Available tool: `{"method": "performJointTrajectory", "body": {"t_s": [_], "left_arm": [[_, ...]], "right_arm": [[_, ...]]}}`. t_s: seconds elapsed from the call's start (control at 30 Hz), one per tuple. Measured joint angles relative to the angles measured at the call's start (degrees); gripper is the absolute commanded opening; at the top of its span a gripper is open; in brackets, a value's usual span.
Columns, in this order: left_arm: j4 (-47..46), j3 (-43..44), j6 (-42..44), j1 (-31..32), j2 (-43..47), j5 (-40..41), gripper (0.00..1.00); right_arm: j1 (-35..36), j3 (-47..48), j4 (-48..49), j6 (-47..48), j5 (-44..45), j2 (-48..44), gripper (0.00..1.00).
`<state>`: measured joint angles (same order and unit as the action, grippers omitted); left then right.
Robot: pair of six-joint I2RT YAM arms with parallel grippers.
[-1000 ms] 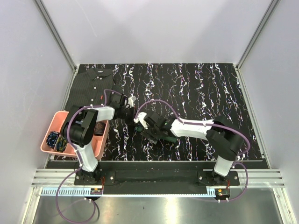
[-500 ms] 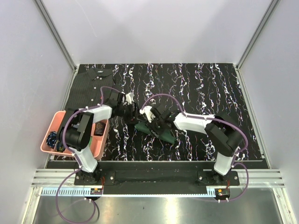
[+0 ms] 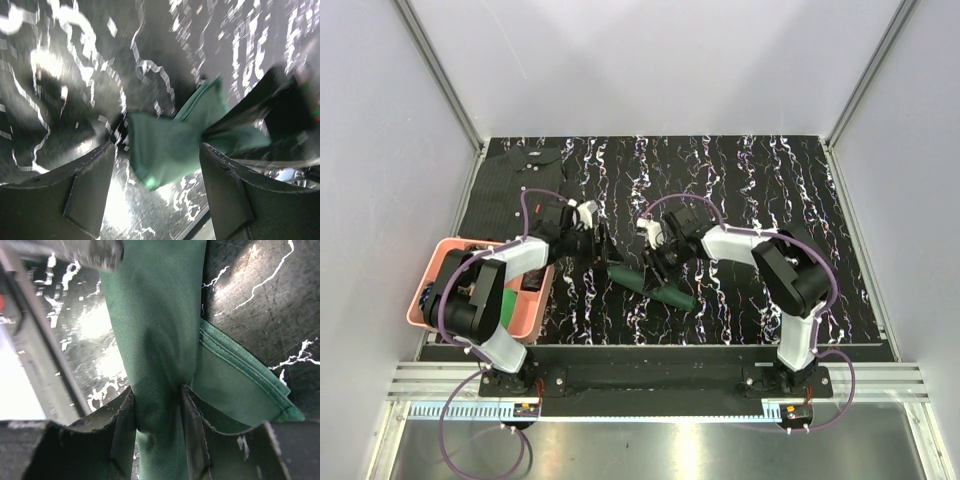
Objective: Fold the napkin, place the utensils inside, and roll it up
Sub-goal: Roll the napkin with the utensil
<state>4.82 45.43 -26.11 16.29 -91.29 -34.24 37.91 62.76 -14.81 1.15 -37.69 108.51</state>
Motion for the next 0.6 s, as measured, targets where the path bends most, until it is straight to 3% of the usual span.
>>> {"method": "performJointTrajectory", "body": {"t_s": [0.47,0.57,0.6], "left_arm": [[-4.3,-3.8,0.4,1.3,1.7,-0.7,0.65],[-5.0,-3.8,0.6,1.5,1.7,-0.7,0.55],[-5.1,-3.8,0.6,1.6,1.6,-0.8,0.46]], "right_arm": [[-6.3,3.9,-0.2,-3.0,-19.3,9.3,0.44],[-7.0,4.4,-0.3,-3.3,-21.6,10.6,0.45],[-7.2,4.6,-0.3,-3.5,-22.3,11.0,0.46]]}}
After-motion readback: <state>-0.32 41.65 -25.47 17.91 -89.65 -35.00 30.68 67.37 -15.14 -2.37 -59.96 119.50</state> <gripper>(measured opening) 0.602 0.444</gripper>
